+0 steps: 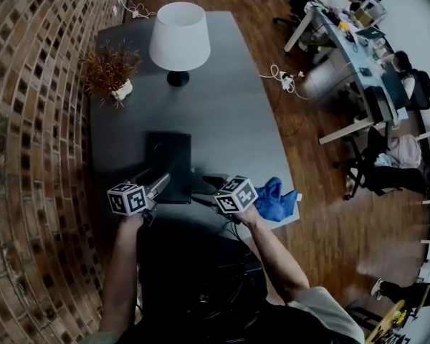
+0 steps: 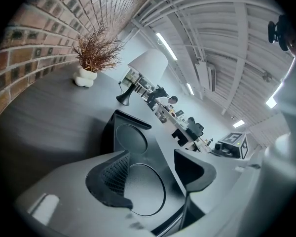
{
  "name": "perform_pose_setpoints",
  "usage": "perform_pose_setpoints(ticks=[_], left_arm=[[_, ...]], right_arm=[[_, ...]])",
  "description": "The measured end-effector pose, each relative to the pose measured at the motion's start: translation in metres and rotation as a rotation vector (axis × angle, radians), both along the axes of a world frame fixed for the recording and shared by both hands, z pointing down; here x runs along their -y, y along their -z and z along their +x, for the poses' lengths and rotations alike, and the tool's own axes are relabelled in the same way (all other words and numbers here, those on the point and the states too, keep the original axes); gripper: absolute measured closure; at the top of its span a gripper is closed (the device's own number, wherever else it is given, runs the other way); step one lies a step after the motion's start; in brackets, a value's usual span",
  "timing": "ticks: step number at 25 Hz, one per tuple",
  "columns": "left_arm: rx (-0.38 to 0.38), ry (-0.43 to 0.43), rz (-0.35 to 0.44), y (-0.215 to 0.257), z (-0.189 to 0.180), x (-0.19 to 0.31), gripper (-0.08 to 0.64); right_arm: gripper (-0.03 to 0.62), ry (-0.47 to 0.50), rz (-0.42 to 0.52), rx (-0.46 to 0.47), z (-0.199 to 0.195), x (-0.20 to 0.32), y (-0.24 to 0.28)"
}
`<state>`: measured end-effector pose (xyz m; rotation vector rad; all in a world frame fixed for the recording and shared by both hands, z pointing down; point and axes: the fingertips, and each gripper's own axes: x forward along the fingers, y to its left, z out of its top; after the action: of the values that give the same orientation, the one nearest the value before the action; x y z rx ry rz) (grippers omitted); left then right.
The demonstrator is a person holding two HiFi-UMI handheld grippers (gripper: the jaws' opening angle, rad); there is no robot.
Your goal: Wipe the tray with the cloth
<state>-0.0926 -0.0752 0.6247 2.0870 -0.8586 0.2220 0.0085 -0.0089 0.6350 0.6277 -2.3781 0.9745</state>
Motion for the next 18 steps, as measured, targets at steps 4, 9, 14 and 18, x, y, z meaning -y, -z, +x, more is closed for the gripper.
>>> perform_pose_setpoints(ticks=[4,9,14,18], left_arm=[[0.001,0.015,-0.006,-0.001,-0.002,0.000,0.275],[0.073,0.054,0.000,-0.004,-0.010,0.000,0.275],[0.064,0.082,-0.018,-0.006,-0.013,0.000,0.276],[0.068,0.079,-0.004,-0.005,-0.014,0.001,0.276]], right_arm=[[0.274,-0.036,-0.174,0.069,-0.037,0.012,-0.021],[0.279,0.010,-0.079,0.014,-0.054,0.035,-0.020],[0.281,0.121,0.027,0.002,-0.030,0.042,-0.008],[0.356,0.333,0.293,-0.399,0.000,0.079,-0.033]])
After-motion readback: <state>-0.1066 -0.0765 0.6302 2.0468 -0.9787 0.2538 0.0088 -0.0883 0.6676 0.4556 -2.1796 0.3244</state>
